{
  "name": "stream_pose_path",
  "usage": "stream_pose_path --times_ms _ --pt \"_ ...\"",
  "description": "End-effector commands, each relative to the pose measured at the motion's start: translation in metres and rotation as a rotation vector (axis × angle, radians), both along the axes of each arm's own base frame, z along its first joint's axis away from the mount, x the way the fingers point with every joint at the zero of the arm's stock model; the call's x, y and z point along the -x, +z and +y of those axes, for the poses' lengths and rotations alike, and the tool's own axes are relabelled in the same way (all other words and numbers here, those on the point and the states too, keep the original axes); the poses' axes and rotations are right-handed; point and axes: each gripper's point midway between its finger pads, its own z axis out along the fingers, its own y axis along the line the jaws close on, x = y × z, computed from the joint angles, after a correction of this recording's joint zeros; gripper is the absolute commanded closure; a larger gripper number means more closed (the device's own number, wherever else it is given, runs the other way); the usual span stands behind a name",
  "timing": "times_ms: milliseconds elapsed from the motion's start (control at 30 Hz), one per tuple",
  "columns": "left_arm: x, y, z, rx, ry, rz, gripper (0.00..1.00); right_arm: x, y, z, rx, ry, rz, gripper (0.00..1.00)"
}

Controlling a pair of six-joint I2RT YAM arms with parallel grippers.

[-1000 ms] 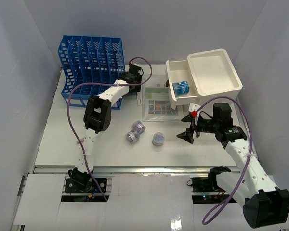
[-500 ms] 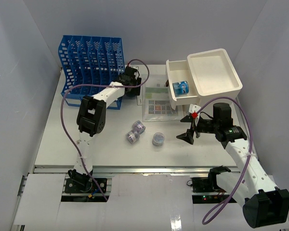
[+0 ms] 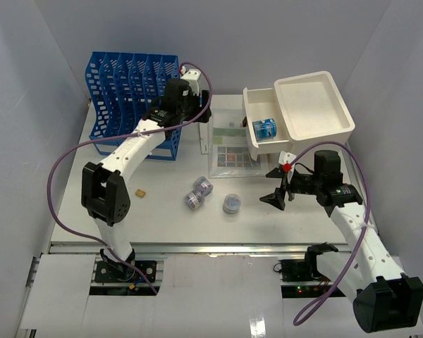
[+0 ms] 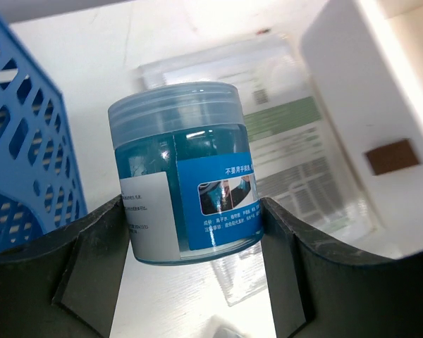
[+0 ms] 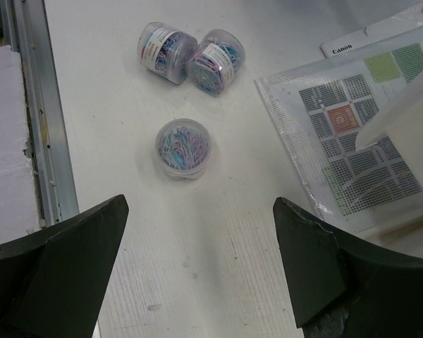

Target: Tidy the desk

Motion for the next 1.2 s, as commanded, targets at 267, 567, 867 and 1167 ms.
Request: stream_pose_path --times_ms 267,567,867,1167 --pt "0.028 0.128 -0.128 0.218 -0.407 -0.265 0.88 0.003 -0.004 -0.001 -0.011 0.014 0.021 0.10" --pt "-0.005 0.117 -0.160 0.343 -0.310 -0.210 0.85 0.002 -0.002 -0.003 -0.017 0.008 0.018 0.10" --pt "-0.012 0.099 -0.171 0.396 -0.253 -0.140 0.26 0.005 -0.002 -0.002 -0.022 0.028 0.025 0.10" --pt "-0.009 0.101 -0.170 0.415 -0.243 -0.124 0.06 0.007 -0.002 -0.003 -0.028 0.032 0.031 0.10"
